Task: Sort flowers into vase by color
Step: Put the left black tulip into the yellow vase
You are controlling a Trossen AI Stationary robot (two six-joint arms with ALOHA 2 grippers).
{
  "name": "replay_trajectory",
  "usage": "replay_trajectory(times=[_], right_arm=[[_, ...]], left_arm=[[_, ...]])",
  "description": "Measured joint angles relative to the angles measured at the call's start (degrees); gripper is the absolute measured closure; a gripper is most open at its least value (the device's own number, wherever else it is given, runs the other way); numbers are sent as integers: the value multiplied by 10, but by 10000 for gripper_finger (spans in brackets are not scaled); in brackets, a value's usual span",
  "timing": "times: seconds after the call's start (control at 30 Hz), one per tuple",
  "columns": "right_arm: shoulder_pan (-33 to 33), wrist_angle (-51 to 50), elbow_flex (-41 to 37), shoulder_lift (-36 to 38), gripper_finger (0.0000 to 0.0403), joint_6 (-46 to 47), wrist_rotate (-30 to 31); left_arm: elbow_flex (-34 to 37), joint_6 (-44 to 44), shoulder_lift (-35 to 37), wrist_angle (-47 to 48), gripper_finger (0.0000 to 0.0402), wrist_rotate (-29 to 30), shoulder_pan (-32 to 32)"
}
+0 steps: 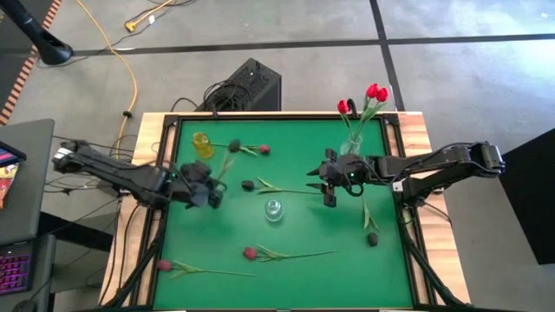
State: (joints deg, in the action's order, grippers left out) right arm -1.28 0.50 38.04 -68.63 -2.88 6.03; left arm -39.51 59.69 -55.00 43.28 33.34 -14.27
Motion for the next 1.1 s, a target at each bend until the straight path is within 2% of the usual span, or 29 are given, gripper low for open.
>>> replay_trajectory(times=[0.13,0.27,0.4,0.57,0.73,0.93,1.1], right_arm=[[1,-2,0,0,216,30,0],[2,-2,0,0,216,48,0],[2,-2,0,0,216,48,0],[2,-2,0,0,216,48,0],[1,-1,0,0,216,47,0],[1,-2,0,0,216,45,0],[2,-2,0,0,216,45,0]], left_arm=[[-20,-186,49,-125,400,85,32],[-20,-382,90,-240,401,108,92],[-20,-490,118,-278,401,113,196],[-20,-569,138,-293,401,51,340],[-20,-622,135,-350,401,-75,457],[-20,-646,123,-363,401,-135,553],[-11,-625,122,-369,401,-204,601]])
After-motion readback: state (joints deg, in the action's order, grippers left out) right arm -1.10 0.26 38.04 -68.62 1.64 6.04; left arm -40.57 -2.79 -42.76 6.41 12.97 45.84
